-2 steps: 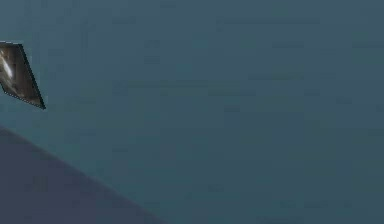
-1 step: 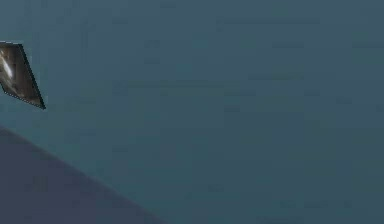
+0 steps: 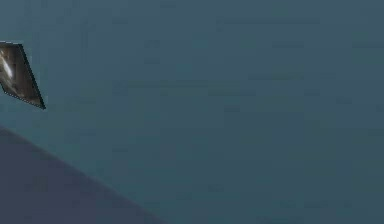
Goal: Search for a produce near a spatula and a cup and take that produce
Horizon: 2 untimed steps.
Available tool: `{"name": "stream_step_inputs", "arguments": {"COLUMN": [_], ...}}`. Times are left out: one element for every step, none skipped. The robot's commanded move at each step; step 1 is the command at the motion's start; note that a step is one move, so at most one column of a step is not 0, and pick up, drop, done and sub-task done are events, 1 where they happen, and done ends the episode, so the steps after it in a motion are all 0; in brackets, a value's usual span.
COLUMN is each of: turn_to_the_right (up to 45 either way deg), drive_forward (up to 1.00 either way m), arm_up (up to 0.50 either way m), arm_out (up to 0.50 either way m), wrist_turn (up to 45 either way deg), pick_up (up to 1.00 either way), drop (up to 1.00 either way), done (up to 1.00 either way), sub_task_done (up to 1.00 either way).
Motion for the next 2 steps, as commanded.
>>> {"name": "stream_step_inputs", "arguments": {"turn_to_the_right": [0.0, 0.0], "drive_forward": [0.0, 0.0], "arm_up": [0.1, 0.0], "arm_out": [0.0, 0.0], "wrist_turn": [0.0, 0.0], "pick_up": [0.0, 0.0], "drop": [0.0, 0.0], "done": [0.0, 1.0], "sub_task_done": [0.0, 0.0]}}
